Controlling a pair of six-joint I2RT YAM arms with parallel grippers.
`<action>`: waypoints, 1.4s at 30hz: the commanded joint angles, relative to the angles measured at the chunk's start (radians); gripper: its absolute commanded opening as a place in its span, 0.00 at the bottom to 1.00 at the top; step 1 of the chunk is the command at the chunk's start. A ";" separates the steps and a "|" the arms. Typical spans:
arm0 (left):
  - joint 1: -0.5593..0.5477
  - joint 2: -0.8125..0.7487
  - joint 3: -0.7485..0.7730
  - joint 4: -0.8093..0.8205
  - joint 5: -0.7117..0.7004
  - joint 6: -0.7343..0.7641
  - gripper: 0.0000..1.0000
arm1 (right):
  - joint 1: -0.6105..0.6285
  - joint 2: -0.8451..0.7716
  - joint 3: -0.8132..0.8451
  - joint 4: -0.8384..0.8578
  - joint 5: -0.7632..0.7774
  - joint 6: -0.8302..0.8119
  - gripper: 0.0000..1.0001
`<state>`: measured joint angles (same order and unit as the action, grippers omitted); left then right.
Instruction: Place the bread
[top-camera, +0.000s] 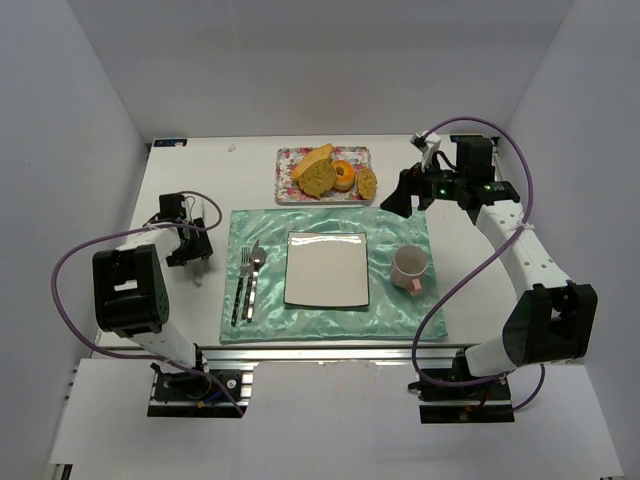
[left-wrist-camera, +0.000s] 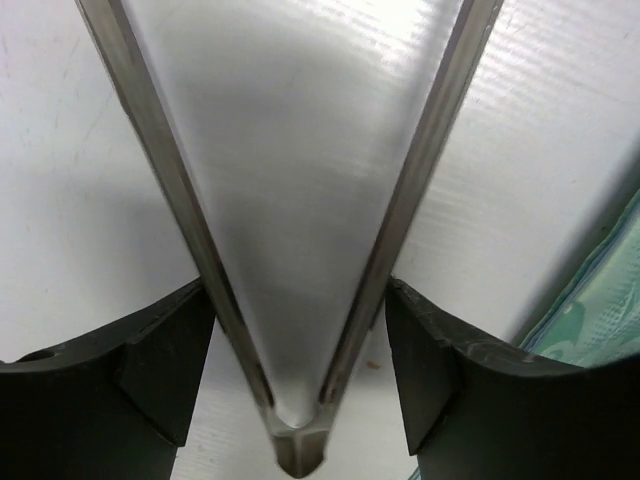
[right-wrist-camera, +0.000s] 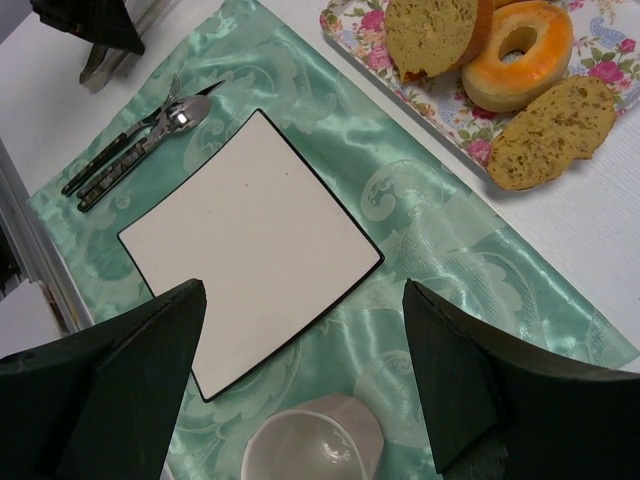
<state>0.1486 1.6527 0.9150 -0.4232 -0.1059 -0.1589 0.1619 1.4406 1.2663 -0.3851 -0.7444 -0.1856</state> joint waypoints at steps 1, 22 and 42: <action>0.005 0.032 0.015 0.043 0.003 0.001 0.77 | -0.010 -0.016 0.024 0.037 -0.032 0.015 0.85; -0.015 -0.303 0.140 -0.133 0.297 -0.019 0.40 | -0.030 -0.011 -0.008 0.081 -0.075 0.064 0.84; -0.308 -0.101 0.458 -0.130 0.511 -0.113 0.45 | -0.050 -0.040 -0.039 0.092 -0.081 0.075 0.84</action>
<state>-0.1318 1.5314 1.2930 -0.5926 0.3305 -0.2459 0.1226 1.4387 1.2320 -0.3195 -0.8074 -0.1120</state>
